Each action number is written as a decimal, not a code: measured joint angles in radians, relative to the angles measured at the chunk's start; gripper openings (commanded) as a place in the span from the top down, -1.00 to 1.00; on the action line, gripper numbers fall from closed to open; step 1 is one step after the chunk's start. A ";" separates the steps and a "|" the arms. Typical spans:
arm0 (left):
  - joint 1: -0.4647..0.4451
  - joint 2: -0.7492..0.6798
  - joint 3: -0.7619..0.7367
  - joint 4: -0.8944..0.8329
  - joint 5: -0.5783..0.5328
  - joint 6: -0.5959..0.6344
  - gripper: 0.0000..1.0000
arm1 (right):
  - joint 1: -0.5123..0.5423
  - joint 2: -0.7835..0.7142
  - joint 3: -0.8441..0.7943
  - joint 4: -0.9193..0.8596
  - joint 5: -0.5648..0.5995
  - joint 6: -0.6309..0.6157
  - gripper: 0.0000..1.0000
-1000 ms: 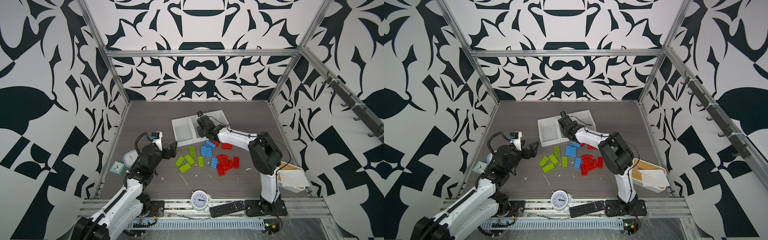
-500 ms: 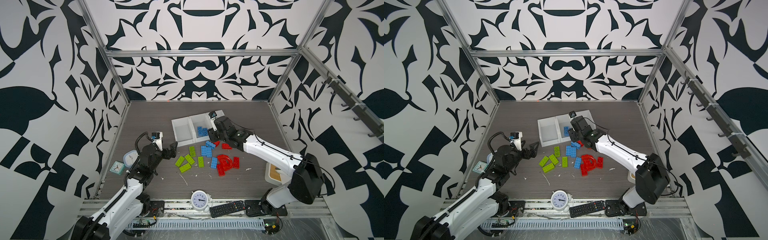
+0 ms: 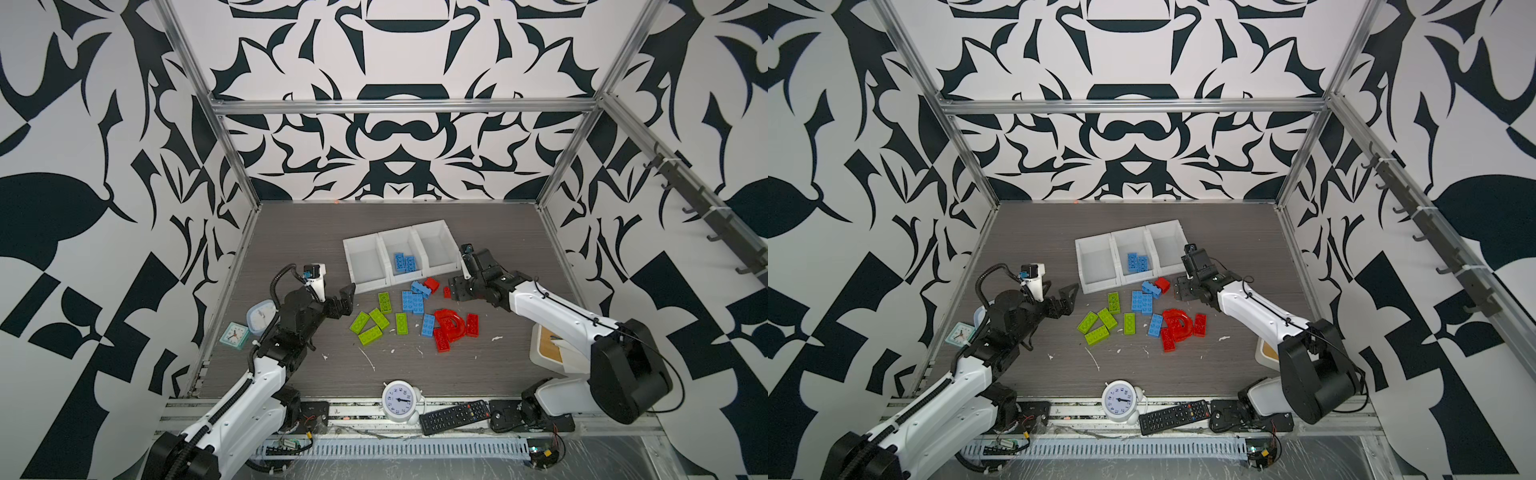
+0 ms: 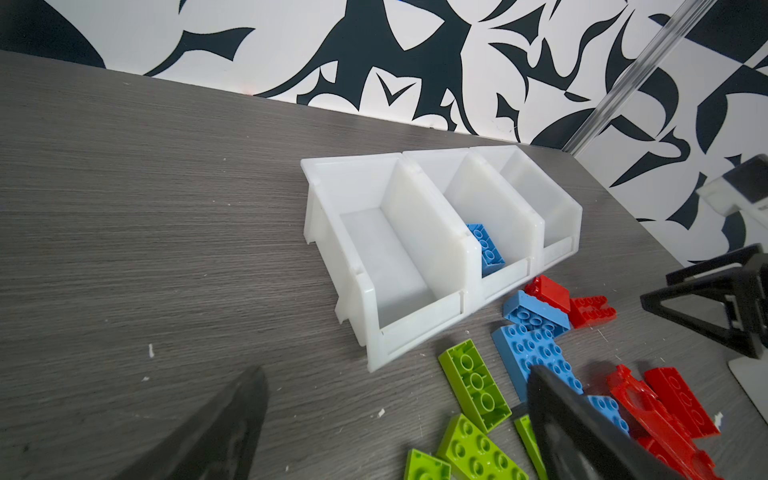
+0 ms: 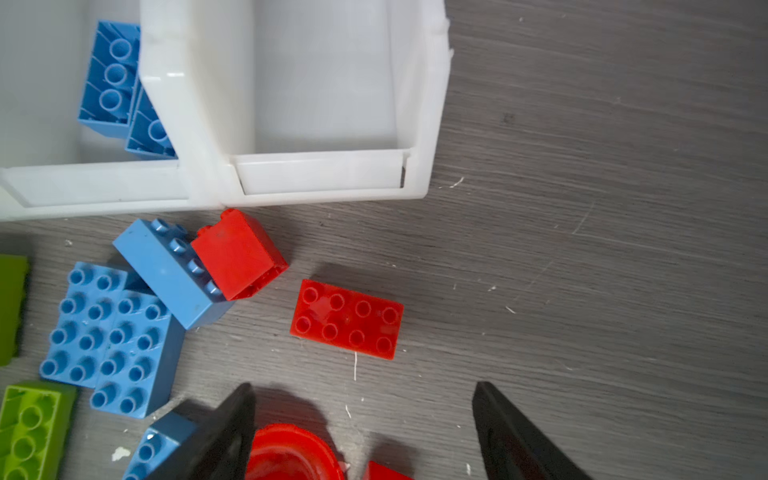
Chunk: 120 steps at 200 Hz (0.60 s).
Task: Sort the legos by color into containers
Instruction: 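Move the right gripper down over a red brick beside the bin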
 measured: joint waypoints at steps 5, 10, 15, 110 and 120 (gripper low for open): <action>0.000 0.000 0.000 0.000 0.000 0.000 -0.99 | -0.001 0.011 0.000 0.010 -0.003 0.006 -0.73; 0.000 0.000 0.000 0.000 0.000 0.000 -0.99 | -0.001 0.022 0.000 0.021 -0.008 0.012 -0.73; 0.000 0.000 0.000 0.000 0.000 0.000 -0.99 | -0.001 0.032 0.000 0.030 -0.012 0.016 -0.74; 0.000 0.000 0.000 0.000 0.000 -0.001 -0.99 | -0.003 0.186 0.000 0.102 0.002 0.047 -0.77; 0.000 0.000 0.000 0.000 0.000 -0.001 -0.99 | -0.003 0.199 0.001 0.109 0.001 0.048 -0.77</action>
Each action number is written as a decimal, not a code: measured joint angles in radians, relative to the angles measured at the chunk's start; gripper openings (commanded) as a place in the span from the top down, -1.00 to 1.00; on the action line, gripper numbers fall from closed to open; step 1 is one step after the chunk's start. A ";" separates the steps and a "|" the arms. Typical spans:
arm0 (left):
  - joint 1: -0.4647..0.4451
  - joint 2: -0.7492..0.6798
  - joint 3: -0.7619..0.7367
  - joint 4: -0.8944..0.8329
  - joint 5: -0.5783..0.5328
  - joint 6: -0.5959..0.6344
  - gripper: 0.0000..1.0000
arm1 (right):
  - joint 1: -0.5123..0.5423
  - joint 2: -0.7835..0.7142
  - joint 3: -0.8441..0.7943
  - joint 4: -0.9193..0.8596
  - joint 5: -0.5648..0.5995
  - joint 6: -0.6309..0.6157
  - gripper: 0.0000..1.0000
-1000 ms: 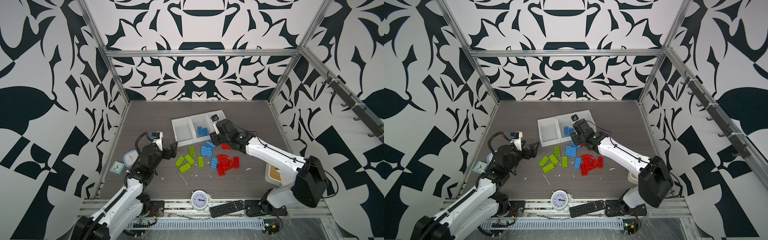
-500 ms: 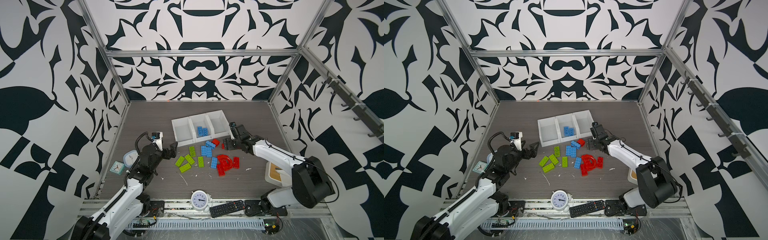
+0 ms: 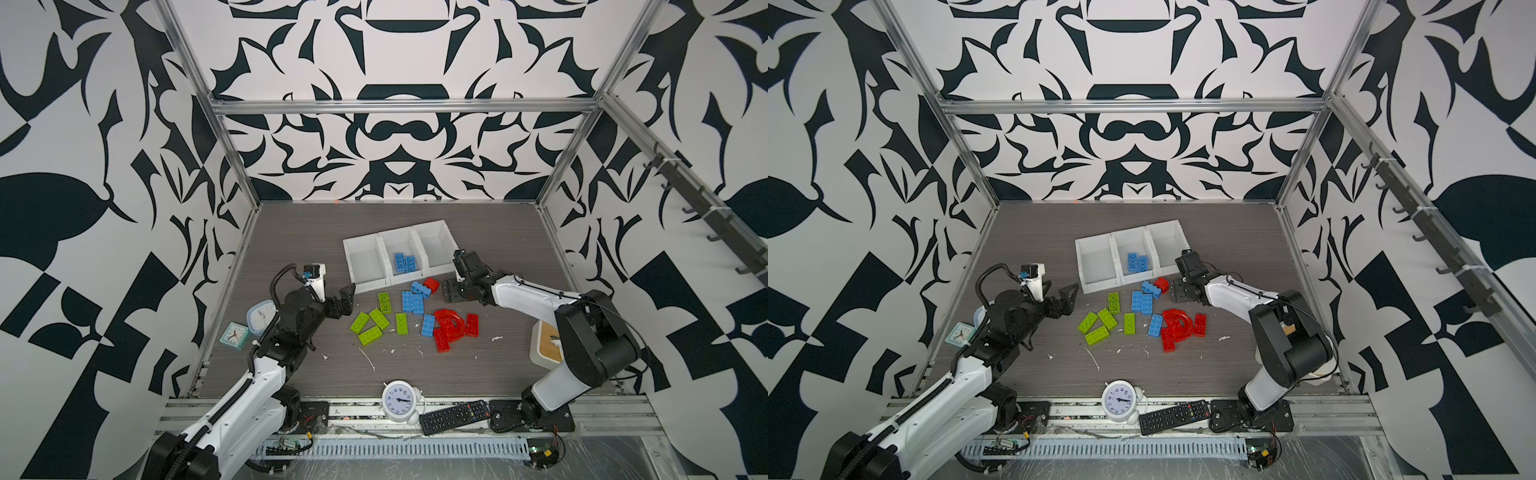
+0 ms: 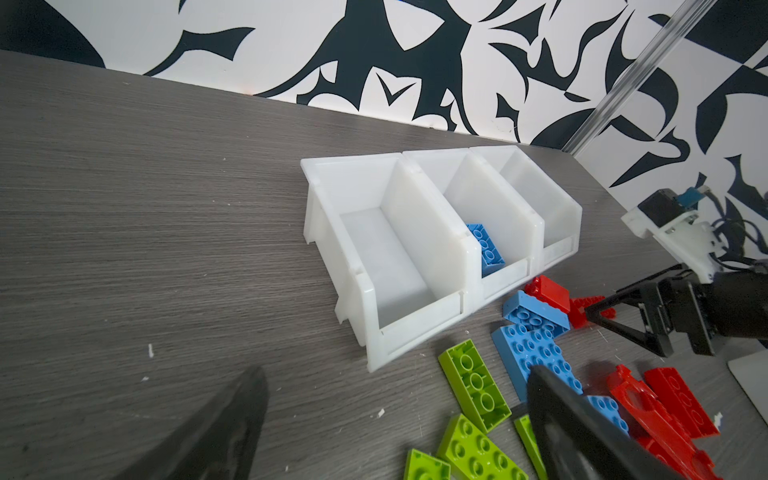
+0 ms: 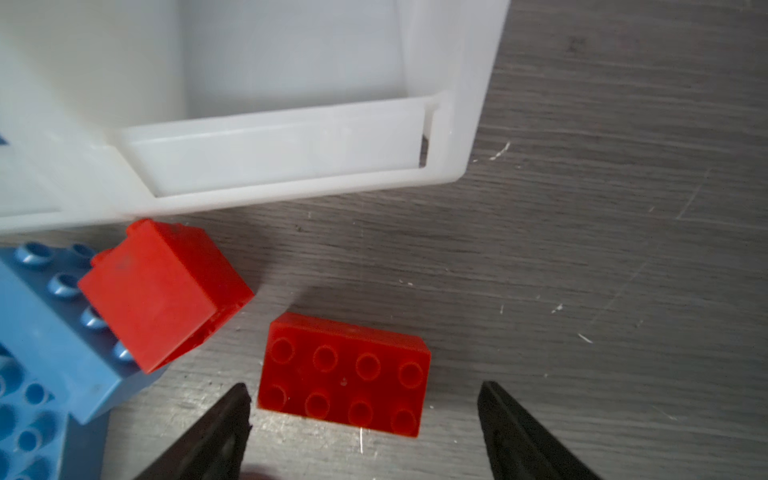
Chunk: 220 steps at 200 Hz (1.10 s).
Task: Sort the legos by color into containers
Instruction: 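Move the right gripper down over a red brick beside the bin, then close the right gripper on the red 2x4 brick and lift it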
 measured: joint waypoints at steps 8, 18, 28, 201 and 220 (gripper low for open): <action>0.000 0.000 0.000 0.000 0.000 0.000 -0.99 | 0.000 0.009 0.000 0.006 0.000 0.001 -0.77; 0.000 0.000 0.000 0.000 0.000 0.000 -0.99 | 0.000 0.021 0.000 0.013 -0.001 0.001 -0.77; 0.000 0.000 0.000 0.000 0.000 0.000 -0.99 | 0.000 0.032 0.000 0.019 -0.002 0.002 -0.77; 0.000 -0.005 0.000 0.000 -0.001 0.000 -0.99 | 0.000 0.096 0.023 0.061 -0.012 0.008 -0.20; 0.000 -0.005 0.000 0.000 -0.001 0.000 -0.99 | 0.000 0.085 0.016 0.063 -0.011 0.008 -0.16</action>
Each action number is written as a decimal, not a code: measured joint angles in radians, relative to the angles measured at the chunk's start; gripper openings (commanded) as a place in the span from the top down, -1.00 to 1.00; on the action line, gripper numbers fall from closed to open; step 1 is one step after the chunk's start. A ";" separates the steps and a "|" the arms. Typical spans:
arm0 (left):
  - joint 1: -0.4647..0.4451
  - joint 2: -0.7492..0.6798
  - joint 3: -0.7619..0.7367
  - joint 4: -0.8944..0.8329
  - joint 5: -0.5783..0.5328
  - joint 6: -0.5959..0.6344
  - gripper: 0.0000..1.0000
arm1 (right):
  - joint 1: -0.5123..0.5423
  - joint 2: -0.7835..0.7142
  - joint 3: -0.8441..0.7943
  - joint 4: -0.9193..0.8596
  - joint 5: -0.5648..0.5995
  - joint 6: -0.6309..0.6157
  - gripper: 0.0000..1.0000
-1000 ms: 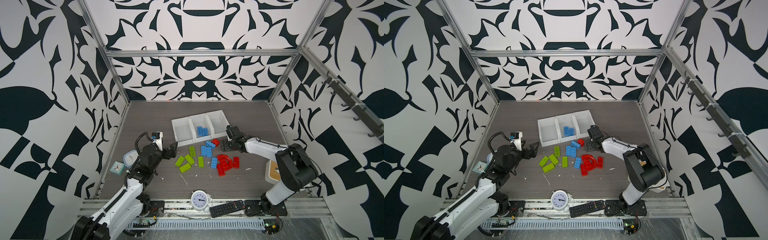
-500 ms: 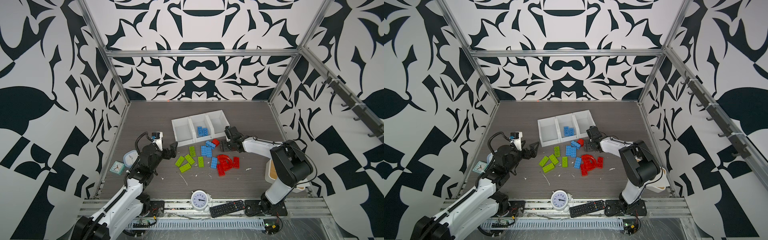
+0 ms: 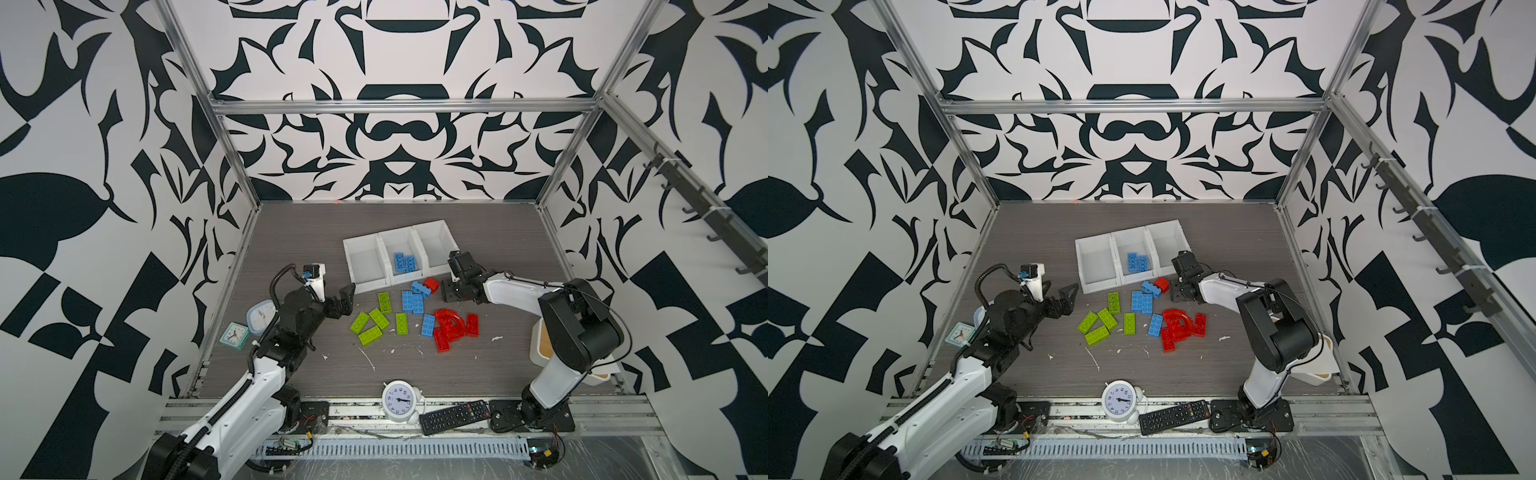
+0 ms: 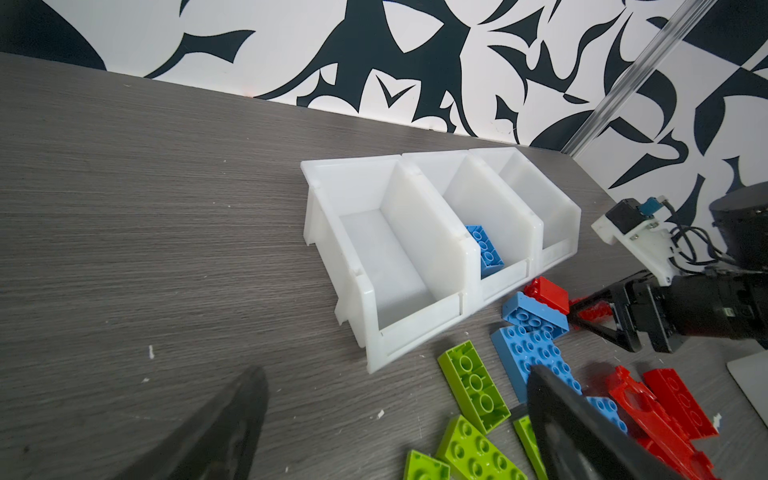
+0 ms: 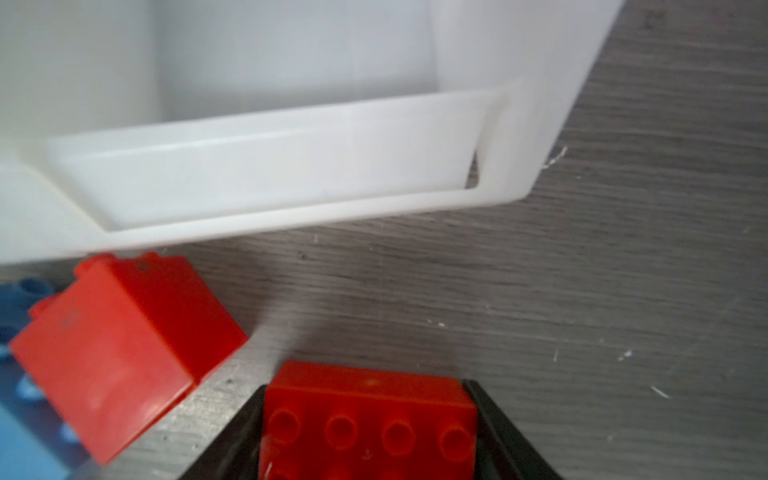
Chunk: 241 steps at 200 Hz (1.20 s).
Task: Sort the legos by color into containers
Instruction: 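Close the right gripper on the red 2x4 brick and lift it, then carry the red brick over the compartment farthest along and release it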
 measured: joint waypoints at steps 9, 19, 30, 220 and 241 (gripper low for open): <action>0.000 0.000 0.000 0.000 0.000 0.000 -0.99 | 0.000 -0.014 -0.011 0.001 -0.001 0.000 -0.14; 0.000 0.000 0.000 0.000 0.000 0.000 -0.99 | 0.000 -0.040 -0.028 0.000 -0.001 0.000 -0.13; 0.000 0.000 0.000 0.000 0.001 0.000 -0.99 | 0.000 -0.072 -0.046 0.000 0.000 0.000 -0.13; 0.000 0.031 0.000 0.021 0.068 0.007 -0.99 | -0.137 -0.062 0.373 -0.161 -0.261 -0.239 0.02; 0.000 0.021 0.000 0.019 0.071 0.008 -0.99 | -0.145 0.008 0.423 -0.166 -0.290 -0.261 0.02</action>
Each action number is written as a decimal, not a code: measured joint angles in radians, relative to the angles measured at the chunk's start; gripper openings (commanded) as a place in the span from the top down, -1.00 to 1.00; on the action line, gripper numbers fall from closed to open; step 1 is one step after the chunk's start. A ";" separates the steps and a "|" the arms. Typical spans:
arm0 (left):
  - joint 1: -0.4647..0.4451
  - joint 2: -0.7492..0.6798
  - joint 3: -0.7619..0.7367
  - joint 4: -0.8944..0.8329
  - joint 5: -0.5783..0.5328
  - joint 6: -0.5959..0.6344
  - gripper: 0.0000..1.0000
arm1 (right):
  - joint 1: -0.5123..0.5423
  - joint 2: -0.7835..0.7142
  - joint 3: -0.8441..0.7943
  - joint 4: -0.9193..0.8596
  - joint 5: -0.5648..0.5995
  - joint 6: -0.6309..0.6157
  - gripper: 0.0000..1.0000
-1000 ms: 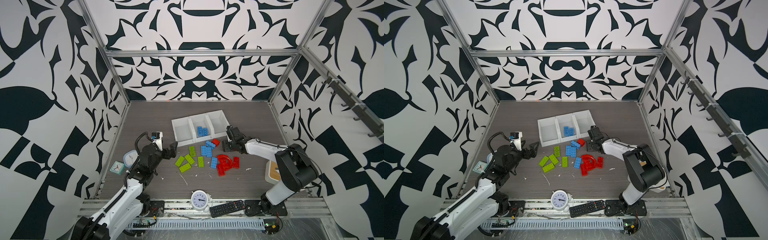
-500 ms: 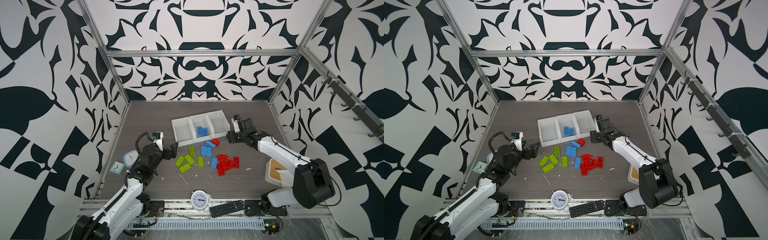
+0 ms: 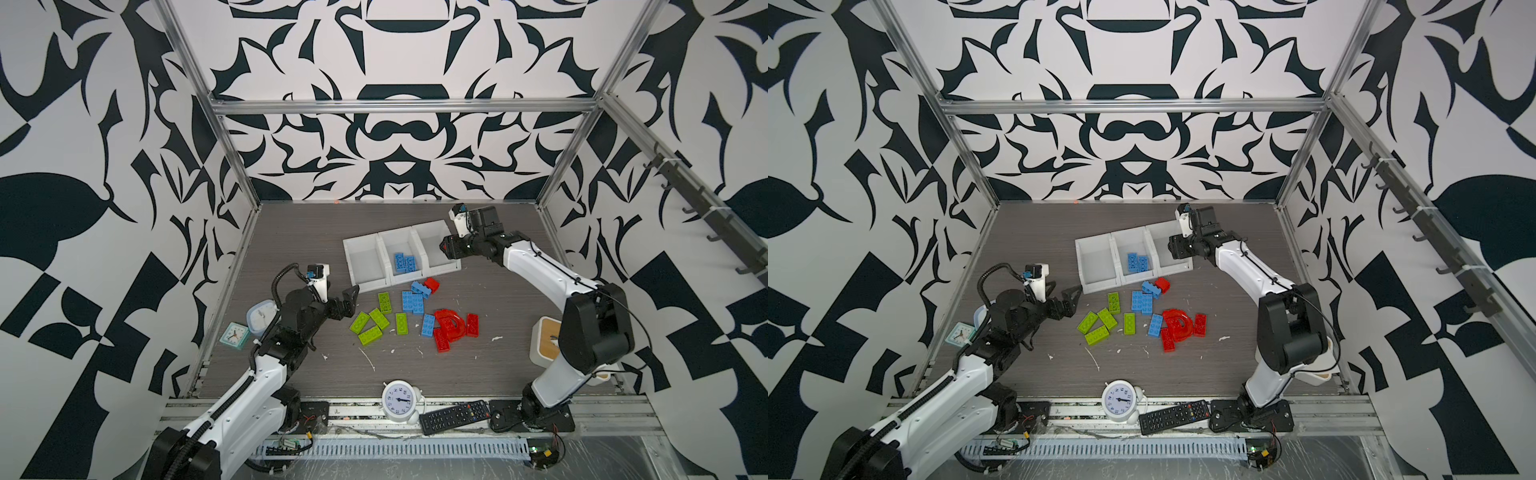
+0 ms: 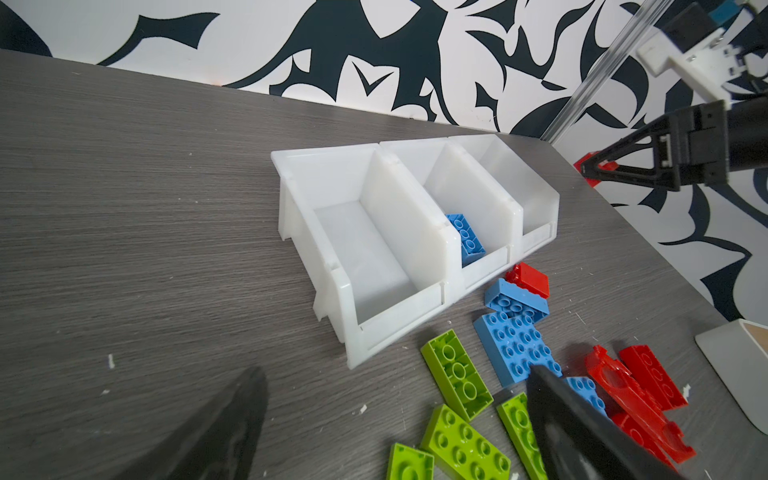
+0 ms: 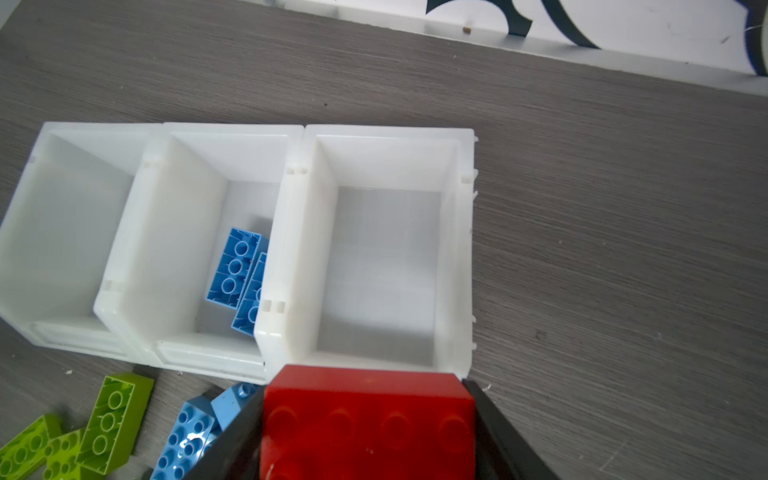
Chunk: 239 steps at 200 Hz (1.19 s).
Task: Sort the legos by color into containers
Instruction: 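Carry the red brick over the compartment farthest along and release it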
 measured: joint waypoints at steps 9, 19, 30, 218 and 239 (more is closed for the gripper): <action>0.000 -0.007 0.000 -0.001 0.001 0.000 -0.99 | -0.004 0.032 0.020 0.000 -0.010 -0.006 0.03; 0.000 -0.018 0.000 -0.005 0.002 -0.001 -0.99 | -0.005 0.066 0.034 0.001 -0.019 -0.011 0.03; 0.000 -0.030 0.000 -0.006 0.004 -0.001 -0.99 | -0.005 0.093 0.041 -0.003 -0.026 -0.016 0.03; 0.000 -0.053 0.000 -0.005 -0.016 0.000 -0.99 | -0.005 0.253 0.204 -0.066 -0.047 -0.022 -0.65; 0.000 -0.053 0.000 -0.005 -0.016 0.000 -0.99 | -0.005 0.253 0.205 -0.068 -0.052 -0.021 -0.53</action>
